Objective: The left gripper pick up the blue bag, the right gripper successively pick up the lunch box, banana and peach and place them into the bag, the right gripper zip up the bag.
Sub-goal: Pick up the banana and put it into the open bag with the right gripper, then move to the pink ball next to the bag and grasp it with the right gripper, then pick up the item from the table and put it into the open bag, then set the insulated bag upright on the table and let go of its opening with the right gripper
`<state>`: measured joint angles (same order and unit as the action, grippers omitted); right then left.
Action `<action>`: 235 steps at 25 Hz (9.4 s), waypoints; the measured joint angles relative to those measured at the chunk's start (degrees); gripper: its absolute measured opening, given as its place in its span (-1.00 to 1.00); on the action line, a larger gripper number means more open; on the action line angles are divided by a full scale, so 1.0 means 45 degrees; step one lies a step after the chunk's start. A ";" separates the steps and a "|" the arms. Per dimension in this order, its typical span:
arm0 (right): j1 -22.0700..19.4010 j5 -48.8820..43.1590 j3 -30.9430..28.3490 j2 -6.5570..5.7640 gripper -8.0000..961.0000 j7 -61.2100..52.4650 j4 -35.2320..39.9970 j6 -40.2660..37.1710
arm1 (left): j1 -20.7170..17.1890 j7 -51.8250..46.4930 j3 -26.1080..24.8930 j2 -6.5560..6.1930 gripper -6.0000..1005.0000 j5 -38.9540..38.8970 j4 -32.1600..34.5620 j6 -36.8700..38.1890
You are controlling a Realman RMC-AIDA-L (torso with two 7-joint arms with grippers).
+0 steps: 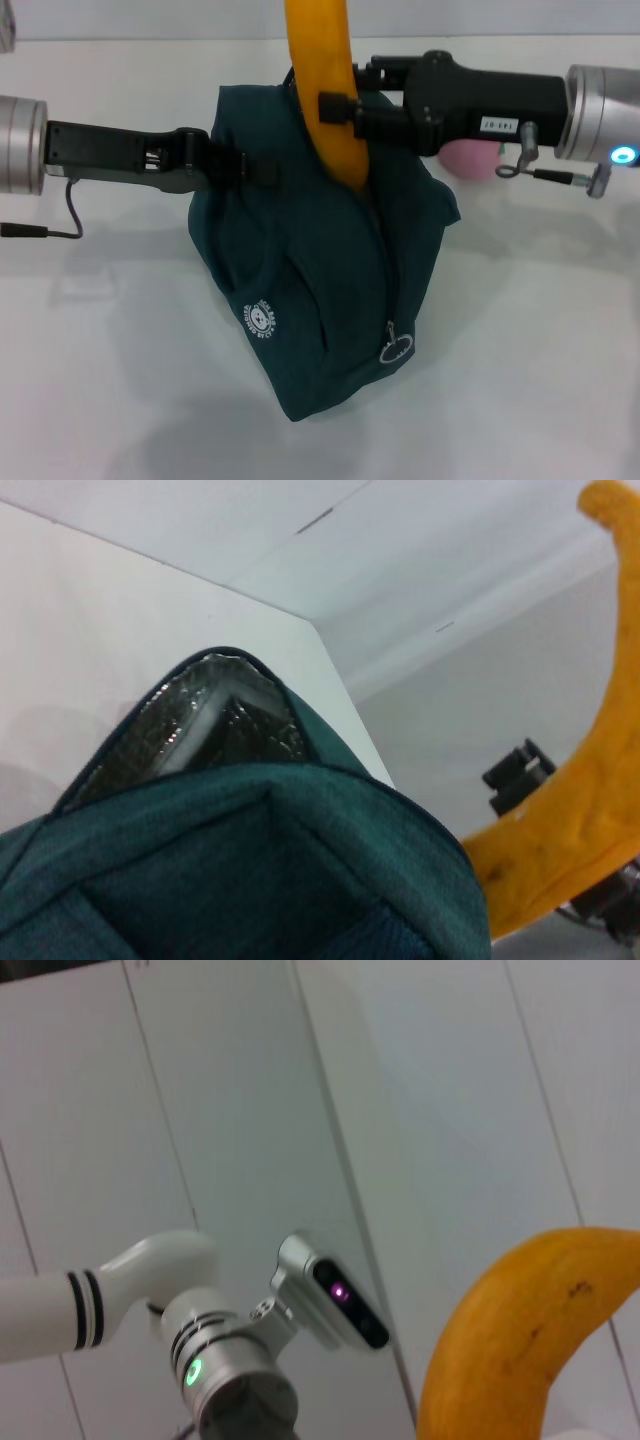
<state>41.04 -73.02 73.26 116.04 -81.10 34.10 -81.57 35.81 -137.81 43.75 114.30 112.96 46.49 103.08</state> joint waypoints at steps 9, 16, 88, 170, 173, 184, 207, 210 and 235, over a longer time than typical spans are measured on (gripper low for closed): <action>-0.0117 0.0016 0.0446 0.0011 -0.03 0.0279 -0.0619 0.0079 | -0.0088 -0.0001 -0.0004 -0.0060 -0.88 -0.0022 0.0000 -0.0078; -0.0260 -0.0013 0.0979 -0.0040 -0.02 0.0840 -0.0522 -0.0504 | -0.0126 -0.0001 0.0004 -0.0061 -0.87 0.0014 0.0001 -0.0150; 0.1036 -0.1549 -0.1848 -0.0053 0.69 0.1266 -0.4579 0.8712 | 0.0270 -0.0100 0.0003 0.0047 -0.86 -0.0011 -0.0020 -0.0389; 0.0081 0.1762 0.1591 -0.0026 0.21 0.0970 -0.0996 0.1744 | 0.0063 -0.0001 0.0003 -0.0051 -0.84 -0.0043 -0.0332 -0.0354; 0.0104 0.1715 0.1592 -0.0026 0.36 0.0969 -0.0996 0.1926 | 0.0067 0.0000 0.0003 -0.0050 -0.84 -0.0043 -0.0332 -0.0365; -0.0109 0.1865 0.1167 -0.0085 0.51 0.0774 -0.0983 0.2276 | 0.0040 0.0036 0.0003 -0.0065 -0.84 -0.0035 -0.0332 -0.0370; -0.0397 0.1500 0.2176 -0.0063 0.50 -0.1027 -0.1015 0.4429 | -0.0041 0.0156 0.0005 -0.0010 -0.83 -0.0044 -0.0331 -0.0389; -0.0490 0.1508 0.2134 -0.0063 0.50 -0.1063 -0.1016 0.4481 | -0.0044 0.0155 0.0005 -0.0010 -0.83 -0.0045 -0.0331 -0.0389; -0.0846 0.2476 0.2619 -0.0024 0.29 -0.2876 -0.1180 0.4764 | -0.0069 0.0155 0.0004 0.0045 -0.82 0.0011 -0.0333 -0.0388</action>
<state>37.24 -61.88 85.05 115.93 -94.04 28.79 -60.13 35.50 -137.11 43.77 114.51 113.01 44.99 101.34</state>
